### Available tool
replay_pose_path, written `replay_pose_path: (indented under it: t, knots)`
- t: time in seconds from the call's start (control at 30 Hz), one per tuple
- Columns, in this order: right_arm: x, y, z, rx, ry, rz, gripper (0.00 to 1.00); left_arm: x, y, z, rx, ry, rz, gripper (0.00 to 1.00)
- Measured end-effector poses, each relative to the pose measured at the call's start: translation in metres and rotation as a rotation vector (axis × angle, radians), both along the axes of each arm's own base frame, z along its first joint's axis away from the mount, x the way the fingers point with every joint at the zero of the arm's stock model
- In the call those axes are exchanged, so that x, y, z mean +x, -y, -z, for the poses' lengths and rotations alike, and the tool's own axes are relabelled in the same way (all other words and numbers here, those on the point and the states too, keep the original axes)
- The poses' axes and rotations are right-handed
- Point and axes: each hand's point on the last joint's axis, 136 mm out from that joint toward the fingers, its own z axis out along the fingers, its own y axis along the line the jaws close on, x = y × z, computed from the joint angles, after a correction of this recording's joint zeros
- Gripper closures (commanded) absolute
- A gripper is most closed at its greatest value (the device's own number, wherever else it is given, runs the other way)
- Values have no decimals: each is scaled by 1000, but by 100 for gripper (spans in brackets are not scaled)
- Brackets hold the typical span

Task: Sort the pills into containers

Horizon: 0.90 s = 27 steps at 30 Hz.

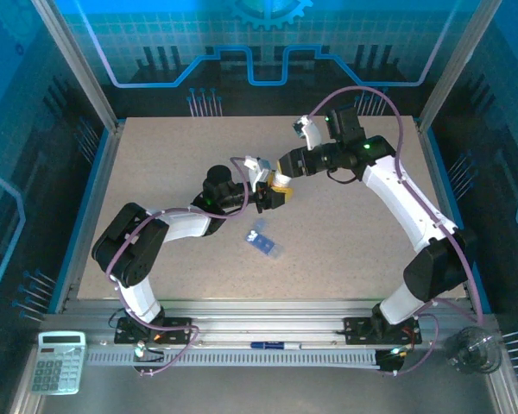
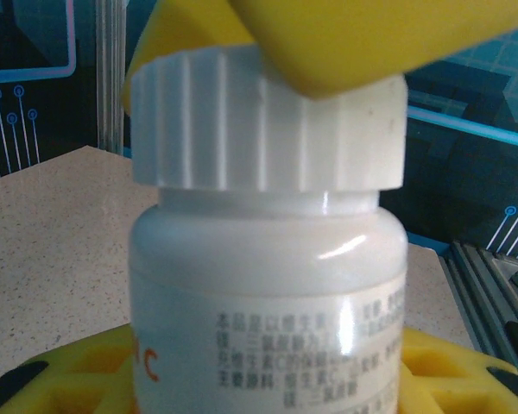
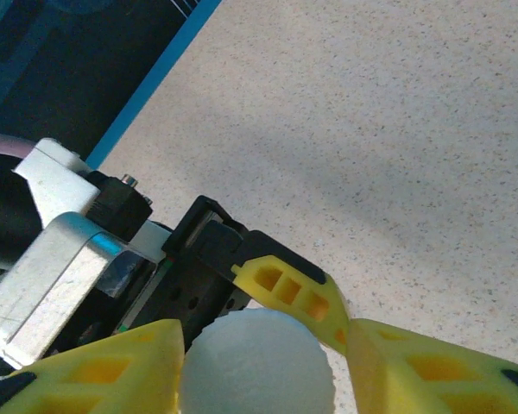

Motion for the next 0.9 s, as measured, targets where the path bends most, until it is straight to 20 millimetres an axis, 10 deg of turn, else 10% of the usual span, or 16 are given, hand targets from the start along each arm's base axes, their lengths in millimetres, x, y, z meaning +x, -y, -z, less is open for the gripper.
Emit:
replay_pose_path:
  t: [0.63, 0.9]
  knots:
    - [-3, 2, 15, 15, 29, 370, 59, -3, -1, 14, 34, -55, 14, 100]
    - [-3, 3, 17, 34, 15, 461, 41, -2, -1, 11, 24, -43, 10, 100]
